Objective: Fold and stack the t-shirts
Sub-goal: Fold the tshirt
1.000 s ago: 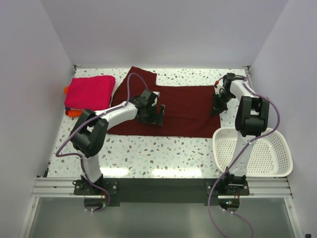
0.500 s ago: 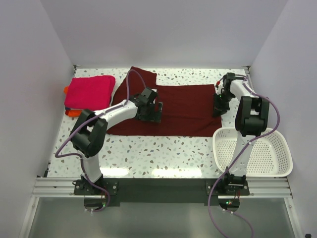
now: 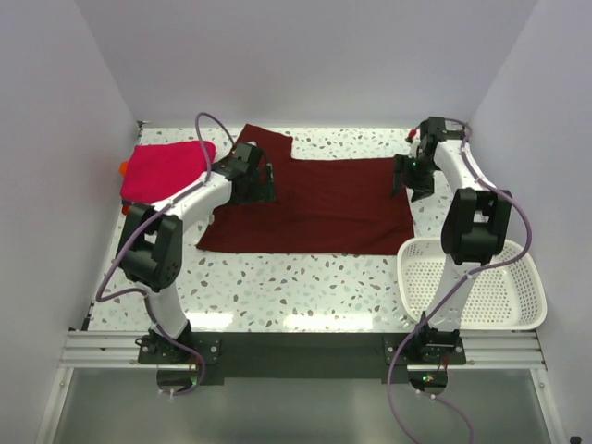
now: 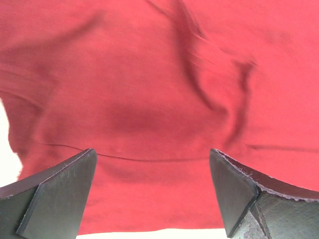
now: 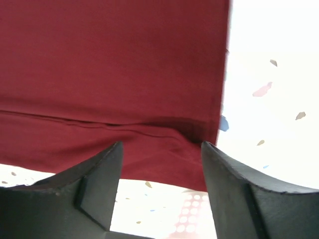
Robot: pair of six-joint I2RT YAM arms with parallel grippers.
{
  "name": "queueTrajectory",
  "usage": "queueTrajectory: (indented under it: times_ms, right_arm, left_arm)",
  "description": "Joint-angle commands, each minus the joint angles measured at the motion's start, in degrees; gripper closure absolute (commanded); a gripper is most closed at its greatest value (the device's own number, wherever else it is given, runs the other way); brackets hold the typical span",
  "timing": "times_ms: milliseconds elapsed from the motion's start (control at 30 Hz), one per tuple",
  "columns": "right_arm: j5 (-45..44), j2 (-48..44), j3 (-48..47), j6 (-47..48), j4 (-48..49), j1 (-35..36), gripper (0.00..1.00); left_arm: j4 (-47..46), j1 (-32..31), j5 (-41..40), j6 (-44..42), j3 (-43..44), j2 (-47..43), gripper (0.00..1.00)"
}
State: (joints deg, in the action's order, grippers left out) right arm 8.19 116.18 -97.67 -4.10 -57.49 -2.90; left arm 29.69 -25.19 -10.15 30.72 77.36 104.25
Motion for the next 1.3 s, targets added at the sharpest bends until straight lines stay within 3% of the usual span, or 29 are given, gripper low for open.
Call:
queueTrajectory:
  times_ms: [0,300,900,1267]
  right_arm:
    - [2.18,-3.42,-3.40,-2.49,1.59,2.45,0.32]
    - [7.10,2.47,-4.47,-7.41,6.24,10.36,0.28]
    - [-0.10,7.48,4.94,-8.21,6.08,9.14,0.29]
    - [-2.12,4.50,12.50,-8.82,3.26,7.64,0.30]
  left_arm:
    - [1.07,1.63,-2.24,-0.83,3.66,2.26,0.00]
    - [0.81,4.36,-6.72,-1.54,2.37,6.41,0.00]
    - [-5.35,4.10,-1.63,3.02,-18.46,-0.70,0.00]
    - [-1.84,-3.63,0.92,8.29,-22.69,-3.44,0.00]
